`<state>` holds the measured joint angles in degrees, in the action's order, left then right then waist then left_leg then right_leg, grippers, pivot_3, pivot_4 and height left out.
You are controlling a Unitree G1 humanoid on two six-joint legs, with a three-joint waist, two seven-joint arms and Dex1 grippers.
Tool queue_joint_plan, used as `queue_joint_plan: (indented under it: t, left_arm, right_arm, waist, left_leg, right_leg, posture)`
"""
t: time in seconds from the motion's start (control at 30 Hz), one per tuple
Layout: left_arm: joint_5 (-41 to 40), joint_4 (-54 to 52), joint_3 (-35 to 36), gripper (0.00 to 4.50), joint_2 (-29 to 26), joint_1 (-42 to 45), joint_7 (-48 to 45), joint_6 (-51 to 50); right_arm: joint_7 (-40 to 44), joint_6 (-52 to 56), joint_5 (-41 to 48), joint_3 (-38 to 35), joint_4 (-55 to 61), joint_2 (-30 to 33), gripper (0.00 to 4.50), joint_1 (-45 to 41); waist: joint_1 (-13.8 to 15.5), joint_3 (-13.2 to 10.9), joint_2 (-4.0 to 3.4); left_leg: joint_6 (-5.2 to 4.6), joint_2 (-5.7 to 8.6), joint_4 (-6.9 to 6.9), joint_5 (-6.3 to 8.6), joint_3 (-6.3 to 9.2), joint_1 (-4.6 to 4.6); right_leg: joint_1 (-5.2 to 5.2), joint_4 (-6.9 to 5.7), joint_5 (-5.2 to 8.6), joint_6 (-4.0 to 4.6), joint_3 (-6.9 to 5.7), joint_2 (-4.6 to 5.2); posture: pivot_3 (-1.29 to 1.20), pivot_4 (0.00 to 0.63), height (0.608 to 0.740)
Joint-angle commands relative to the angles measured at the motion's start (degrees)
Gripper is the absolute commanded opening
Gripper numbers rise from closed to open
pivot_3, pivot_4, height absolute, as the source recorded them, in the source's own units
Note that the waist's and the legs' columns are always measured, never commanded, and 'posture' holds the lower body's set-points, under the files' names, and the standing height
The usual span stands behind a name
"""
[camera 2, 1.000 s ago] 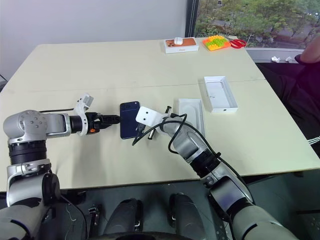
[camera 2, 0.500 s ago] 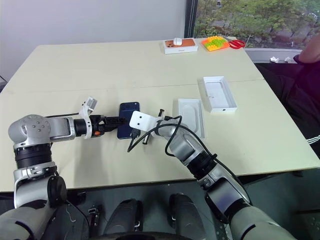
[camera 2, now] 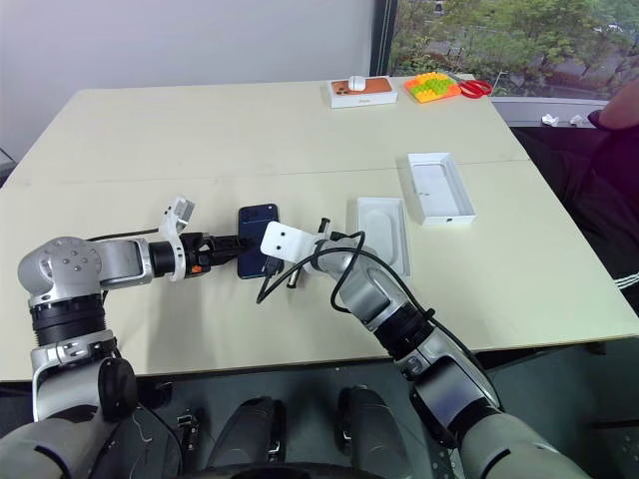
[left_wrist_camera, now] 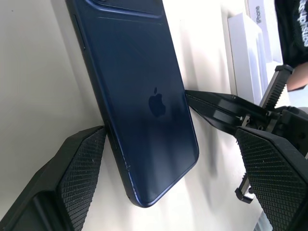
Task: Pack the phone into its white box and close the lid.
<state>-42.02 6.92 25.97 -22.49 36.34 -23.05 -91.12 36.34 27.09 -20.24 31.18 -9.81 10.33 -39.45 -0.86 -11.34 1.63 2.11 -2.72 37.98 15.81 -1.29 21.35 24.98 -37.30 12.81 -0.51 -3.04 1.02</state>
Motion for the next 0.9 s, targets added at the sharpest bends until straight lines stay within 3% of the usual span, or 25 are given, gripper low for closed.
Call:
queue_joint_plan:
  t: [0.03, 0.13, 0.4, 0.9]
  left_arm:
    - [-2.8, 1.8, 1.4, 4.50, 2.4, 1.4, -0.1, -1.4]
    - [-3.5, 3.4, 4.1, 4.50, 3.1, 2.7, 0.1, -1.4]
    - [-5.7, 1.2, 0.8, 4.50, 3.1, 1.6, 0.9, -1.4]
    - [-2.7, 5.5, 5.1, 4.50, 0.5, 3.3, 2.7, -0.8]
  right_arm:
    - [1.6, -1.1, 0.6, 1.8, 2.1, -1.4, 0.01, 0.8]
    - [1.8, -1.1, 0.5, 1.7, 2.3, -1.4, 0.01, 1.1]
    - [2.0, -1.9, 0.3, 1.7, 1.9, -1.7, 0.01, 1.1]
    - [2.7, -1.5, -0.4, 1.3, 3.7, -0.5, 0.01, 1.4]
  waist:
    - [0.0, 0.0, 0.00]
    - [0.0, 0.0, 0.01]
    - [-0.4, 0.0, 0.04]
    - [-0.4, 0.0, 0.05]
  left_leg:
    - [0.00, 0.00, 0.00, 0.00, 0.00, 0.00]
    - [0.01, 0.02, 0.00, -0.01, 0.02, 0.01]
    - [0.02, -0.04, -0.12, -0.01, 0.02, 0.07]
    - [0.51, -0.05, -0.72, -0.29, 0.03, 0.03]
  right_leg:
    - [0.00, 0.00, 0.00, 0.00, 0.00, 0.00]
    - [-0.01, 0.00, 0.00, -0.01, -0.02, 0.00]
    - [0.09, 0.10, 0.00, -0.02, 0.00, 0.00]
    - [0.34, 0.13, 0.00, 0.00, -0.01, -0.12]
  posture:
    - [0.00, 0.150, 0.740]
    - [0.00, 0.150, 0.740]
    - [0.00, 0.150, 0.740]
    - [0.00, 0.150, 0.740]
